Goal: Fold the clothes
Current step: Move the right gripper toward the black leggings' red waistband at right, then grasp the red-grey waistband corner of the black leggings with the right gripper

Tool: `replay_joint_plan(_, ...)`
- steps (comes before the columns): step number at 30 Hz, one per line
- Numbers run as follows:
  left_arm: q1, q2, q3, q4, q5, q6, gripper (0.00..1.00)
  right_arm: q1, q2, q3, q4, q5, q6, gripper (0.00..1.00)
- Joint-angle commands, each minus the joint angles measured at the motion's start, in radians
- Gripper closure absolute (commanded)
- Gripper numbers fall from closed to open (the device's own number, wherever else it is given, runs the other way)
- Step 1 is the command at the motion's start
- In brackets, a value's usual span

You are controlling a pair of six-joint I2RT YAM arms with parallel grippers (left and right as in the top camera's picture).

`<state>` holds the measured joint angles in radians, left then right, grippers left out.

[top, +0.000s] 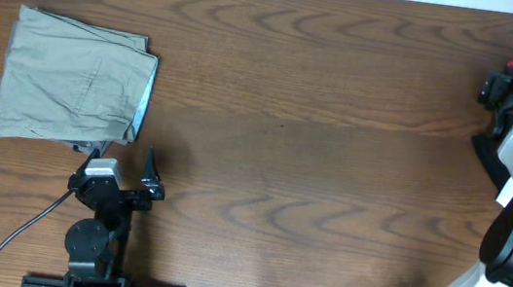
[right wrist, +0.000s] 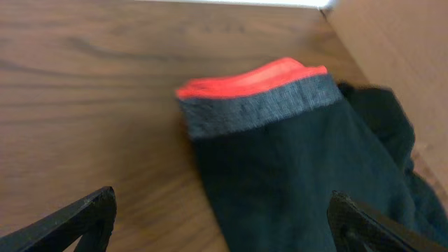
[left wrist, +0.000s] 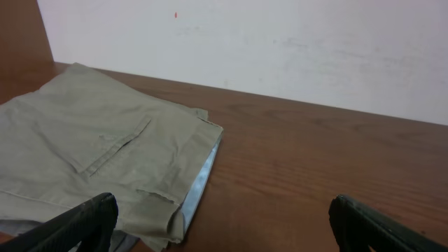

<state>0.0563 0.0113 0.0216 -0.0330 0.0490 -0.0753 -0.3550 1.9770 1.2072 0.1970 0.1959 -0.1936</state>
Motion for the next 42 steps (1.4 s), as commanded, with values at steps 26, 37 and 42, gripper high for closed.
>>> replay_joint_plan(26, 0.004, -0.001, -0.017, -0.037, -0.016, -0.005, 0.02, -0.029, 0.287, 0.48, -0.308, -0.141, -0.014, 0.06)
replay_joint_plan(37, 0.004, -0.001, -0.017, -0.037, -0.016, -0.005, 0.02, -0.023, 0.399, 0.48, -0.202, -0.144, -0.013, 0.06)
replay_joint_plan(42, 0.004, -0.001, -0.017, -0.037, -0.016, -0.005, 0.02, -0.024, 0.415, 0.48, -0.16, -0.144, -0.013, 0.1)
